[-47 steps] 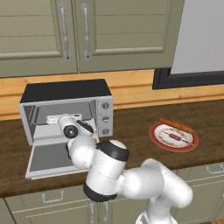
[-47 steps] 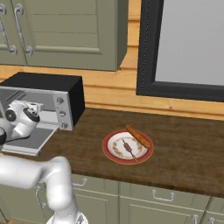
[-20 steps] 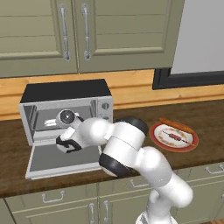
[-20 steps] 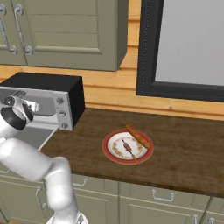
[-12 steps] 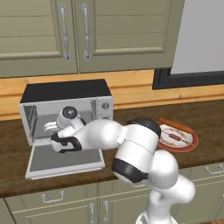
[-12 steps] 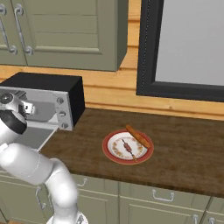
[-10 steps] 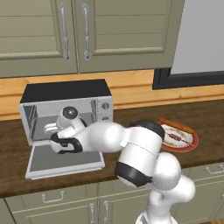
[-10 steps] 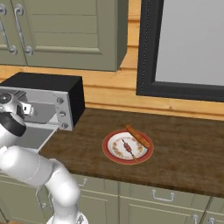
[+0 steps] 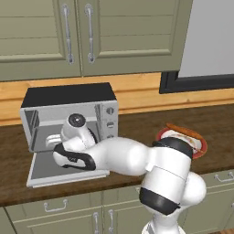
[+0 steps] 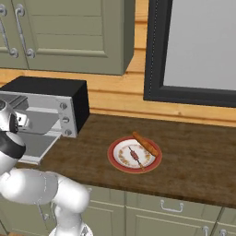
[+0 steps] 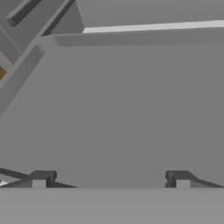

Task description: Pick up the kebab skewer and baguette bread, and place them inside the toaster oven. Close the toaster oven door and start by setting the timer.

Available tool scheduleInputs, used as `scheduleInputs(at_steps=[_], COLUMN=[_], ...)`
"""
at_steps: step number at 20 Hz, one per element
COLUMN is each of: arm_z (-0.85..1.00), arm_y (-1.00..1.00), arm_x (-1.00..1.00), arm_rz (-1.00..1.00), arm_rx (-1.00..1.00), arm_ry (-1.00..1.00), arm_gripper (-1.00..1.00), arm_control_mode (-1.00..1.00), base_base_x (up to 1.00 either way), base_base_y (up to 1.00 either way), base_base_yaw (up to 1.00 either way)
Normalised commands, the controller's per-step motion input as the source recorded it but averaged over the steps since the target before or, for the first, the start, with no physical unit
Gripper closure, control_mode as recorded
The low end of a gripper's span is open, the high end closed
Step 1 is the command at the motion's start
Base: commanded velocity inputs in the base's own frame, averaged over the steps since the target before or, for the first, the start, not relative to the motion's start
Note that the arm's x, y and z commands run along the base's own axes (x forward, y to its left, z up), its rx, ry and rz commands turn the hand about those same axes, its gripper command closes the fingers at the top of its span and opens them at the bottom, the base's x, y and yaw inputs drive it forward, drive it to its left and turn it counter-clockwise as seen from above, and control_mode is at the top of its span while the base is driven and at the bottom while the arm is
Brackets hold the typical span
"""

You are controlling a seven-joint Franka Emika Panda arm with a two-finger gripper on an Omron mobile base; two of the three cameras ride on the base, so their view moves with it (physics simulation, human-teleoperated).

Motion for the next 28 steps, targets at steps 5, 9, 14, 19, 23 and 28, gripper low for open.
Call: scheduleInputs(at_steps=[5, 9, 14, 19, 23, 28], arm_z=[1.00, 0.65, 0.23, 0.16, 0.14, 0.01], arm_y=[-0.38, -0.92, -1.00, -1.00, -1.00, -1.00], arm_x=[-0.40, -0.83, -0.77, -0.49, -0.27, -0.06], arm_rz=[0.00, 0.00, 0.00, 0.00, 0.00, 0.00], arm_rx=[0.05, 0.00, 0.00, 0.00, -0.03, -0.09], arm_ry=[-0.04, -0.04, -0.02, 0.00, 0.03, 0.06], arm_gripper=[-1.00, -1.00, -1.00, -1.00, -1.00, -1.00], arm_control_mode=[-1.00, -1.00, -1.00, -1.00, -1.00, -1.00], base_base_x=[0.00, 0.00, 0.00, 0.00, 0.00, 0.00], base_base_y=[0.00, 0.00, 0.00, 0.00, 0.00, 0.00], base_base_yaw=[0.00, 0.00, 0.00, 0.00, 0.00, 0.00])
